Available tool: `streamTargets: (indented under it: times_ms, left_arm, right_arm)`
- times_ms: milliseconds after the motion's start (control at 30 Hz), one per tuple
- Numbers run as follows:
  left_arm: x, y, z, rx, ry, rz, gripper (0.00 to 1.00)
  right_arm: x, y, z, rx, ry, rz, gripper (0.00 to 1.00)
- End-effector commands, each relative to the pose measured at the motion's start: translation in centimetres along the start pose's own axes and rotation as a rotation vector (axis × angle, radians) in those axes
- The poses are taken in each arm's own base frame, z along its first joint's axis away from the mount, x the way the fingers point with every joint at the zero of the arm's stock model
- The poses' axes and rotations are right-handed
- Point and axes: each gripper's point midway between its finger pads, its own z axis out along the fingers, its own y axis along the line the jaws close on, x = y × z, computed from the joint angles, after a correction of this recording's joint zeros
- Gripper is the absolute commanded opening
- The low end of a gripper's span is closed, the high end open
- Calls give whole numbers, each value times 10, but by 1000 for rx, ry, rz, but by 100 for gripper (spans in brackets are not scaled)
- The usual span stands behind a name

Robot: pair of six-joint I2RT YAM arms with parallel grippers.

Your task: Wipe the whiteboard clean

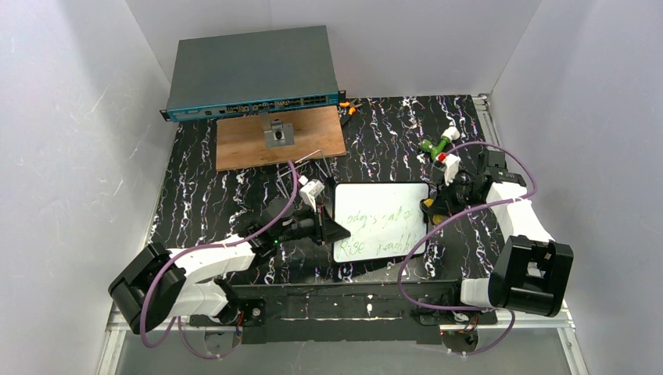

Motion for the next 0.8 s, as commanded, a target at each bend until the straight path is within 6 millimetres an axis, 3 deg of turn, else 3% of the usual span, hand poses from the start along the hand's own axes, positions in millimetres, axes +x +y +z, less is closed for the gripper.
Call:
streamTargets:
  times_ms: [0,300,400,533,767]
  left_arm:
    - [-18,-17,2,77,-56,108,0]
    - [-18,-19,1,79,-54,111,0]
    - [-18,-19,0,79,-55,114,0]
    - [-19,-18,0,74,-59,115,0]
    - [-18,-16,0,68,-61,114,0]
  right_arm:
    - [3,17,-2,-46,4,-37,1]
    - [-64,-23,-18,112,-116,9,1]
    - [-75,-26,-22,114,-124,25,1]
    - [-61,-19,-17,83,-87,14,1]
    - [-10,11,-6,15,-29,-23,1]
